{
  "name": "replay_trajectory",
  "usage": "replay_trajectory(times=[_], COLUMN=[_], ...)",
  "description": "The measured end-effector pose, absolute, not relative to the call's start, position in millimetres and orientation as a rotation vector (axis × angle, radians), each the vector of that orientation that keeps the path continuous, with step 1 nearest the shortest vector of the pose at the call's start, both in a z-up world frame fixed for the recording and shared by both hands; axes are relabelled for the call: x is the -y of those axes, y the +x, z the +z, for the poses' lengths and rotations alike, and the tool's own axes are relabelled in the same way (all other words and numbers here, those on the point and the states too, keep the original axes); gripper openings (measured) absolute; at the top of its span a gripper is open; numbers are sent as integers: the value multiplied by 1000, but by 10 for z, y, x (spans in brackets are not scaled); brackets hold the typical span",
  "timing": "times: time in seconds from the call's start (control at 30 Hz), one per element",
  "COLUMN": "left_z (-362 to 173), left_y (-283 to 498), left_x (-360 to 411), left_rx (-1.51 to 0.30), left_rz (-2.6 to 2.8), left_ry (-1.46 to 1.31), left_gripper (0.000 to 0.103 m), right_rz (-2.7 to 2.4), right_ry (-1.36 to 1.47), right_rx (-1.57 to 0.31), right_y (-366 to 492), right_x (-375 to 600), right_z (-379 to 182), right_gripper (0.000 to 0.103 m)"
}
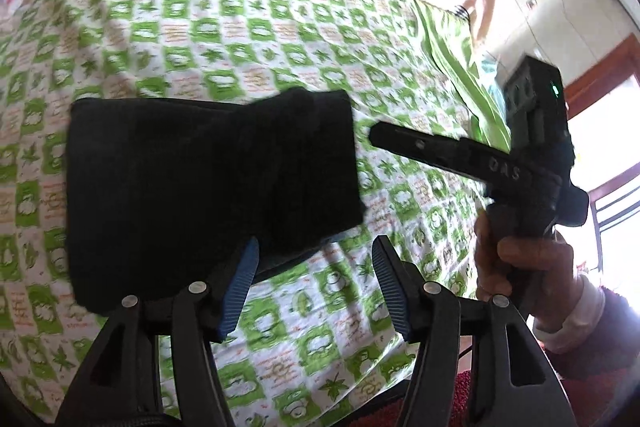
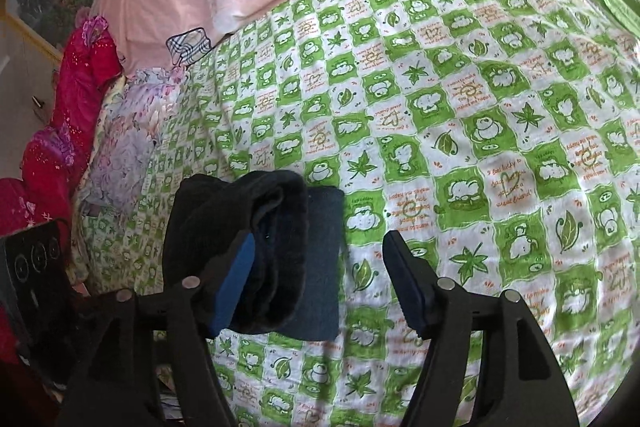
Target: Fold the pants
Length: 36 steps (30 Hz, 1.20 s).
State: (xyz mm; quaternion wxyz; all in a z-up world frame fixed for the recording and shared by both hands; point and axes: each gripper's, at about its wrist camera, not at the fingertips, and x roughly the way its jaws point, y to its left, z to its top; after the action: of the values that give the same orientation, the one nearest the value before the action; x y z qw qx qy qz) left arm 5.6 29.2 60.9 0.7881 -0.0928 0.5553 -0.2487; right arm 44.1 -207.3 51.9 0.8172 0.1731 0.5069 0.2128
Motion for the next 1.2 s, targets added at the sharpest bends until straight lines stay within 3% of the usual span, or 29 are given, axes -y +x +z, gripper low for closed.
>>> replay_trajectory(times=[0.53,1.2], left_z=[709,343], left_y=[441,749], left_x=[-1359,-1440], left_rx=[-1156,-1252], left_rz=[-266,-236], left_ry=[-291,-294], left_gripper=[71,75], right_rz=[353,245], right_ry=[296,302], right_rx=[-1049,-1133], right_y=[498,380], right_x=[1482,1525], right_z=[755,305], right_gripper=[75,75])
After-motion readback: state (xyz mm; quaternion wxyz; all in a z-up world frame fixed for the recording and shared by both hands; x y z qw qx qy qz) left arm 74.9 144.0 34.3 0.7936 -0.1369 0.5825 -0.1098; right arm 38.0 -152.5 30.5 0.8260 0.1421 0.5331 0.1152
